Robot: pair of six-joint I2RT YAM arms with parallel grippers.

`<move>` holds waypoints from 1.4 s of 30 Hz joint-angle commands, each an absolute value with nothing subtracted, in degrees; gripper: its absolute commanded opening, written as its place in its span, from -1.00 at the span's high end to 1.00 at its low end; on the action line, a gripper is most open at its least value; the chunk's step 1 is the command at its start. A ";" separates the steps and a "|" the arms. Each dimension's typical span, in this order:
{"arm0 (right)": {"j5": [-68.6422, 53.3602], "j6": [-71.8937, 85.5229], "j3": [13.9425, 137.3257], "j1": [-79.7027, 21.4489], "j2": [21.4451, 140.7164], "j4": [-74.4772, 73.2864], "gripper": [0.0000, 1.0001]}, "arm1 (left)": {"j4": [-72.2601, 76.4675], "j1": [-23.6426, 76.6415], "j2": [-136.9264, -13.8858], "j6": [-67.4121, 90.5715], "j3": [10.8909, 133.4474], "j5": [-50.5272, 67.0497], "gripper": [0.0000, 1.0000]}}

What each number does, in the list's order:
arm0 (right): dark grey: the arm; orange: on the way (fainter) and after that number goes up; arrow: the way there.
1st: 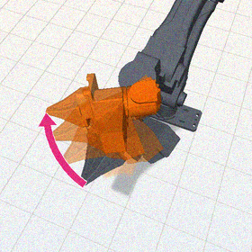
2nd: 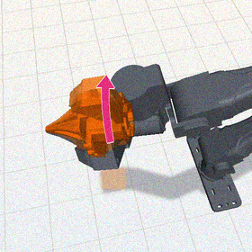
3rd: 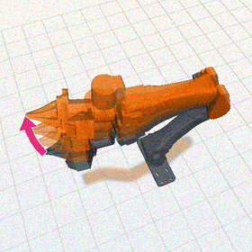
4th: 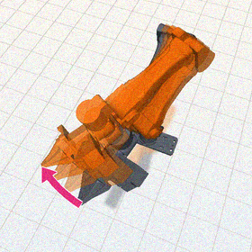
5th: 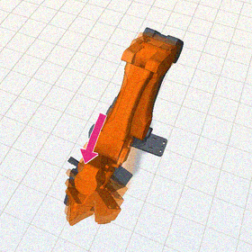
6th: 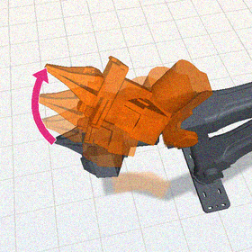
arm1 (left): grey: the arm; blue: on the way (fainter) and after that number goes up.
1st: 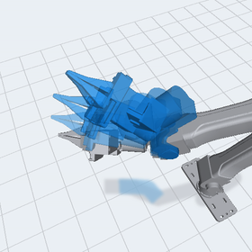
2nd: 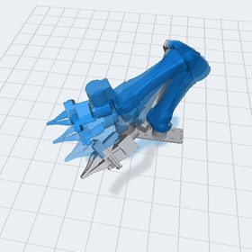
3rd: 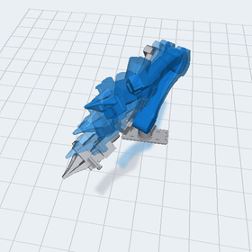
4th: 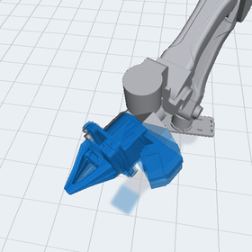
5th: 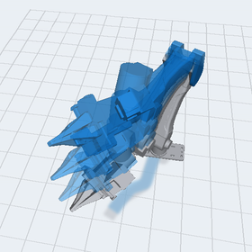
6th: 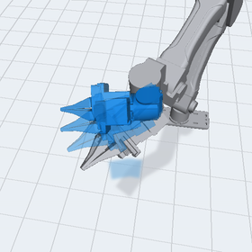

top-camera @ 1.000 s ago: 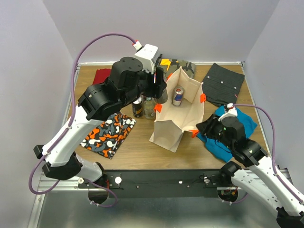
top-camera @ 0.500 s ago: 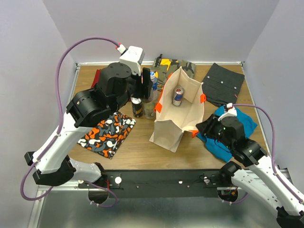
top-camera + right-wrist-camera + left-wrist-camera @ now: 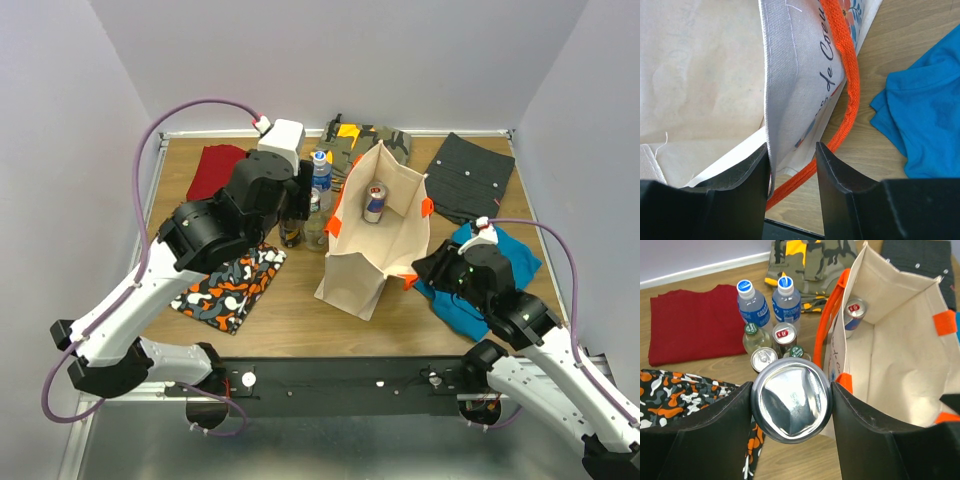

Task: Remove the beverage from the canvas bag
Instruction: Place the drink at the center of the board.

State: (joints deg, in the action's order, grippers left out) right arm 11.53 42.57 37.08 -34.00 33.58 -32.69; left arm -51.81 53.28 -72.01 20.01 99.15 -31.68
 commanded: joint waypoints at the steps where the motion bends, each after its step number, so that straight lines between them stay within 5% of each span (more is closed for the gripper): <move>1: 11.69 42.10 36.30 -33.75 33.40 -34.10 0.03 | -44.04 53.26 -69.08 21.53 95.03 -33.66 1.00; 42: 11.25 41.84 36.21 -33.75 33.66 -33.93 0.02 | -13.89 47.64 -65.74 31.29 53.88 -30.94 1.00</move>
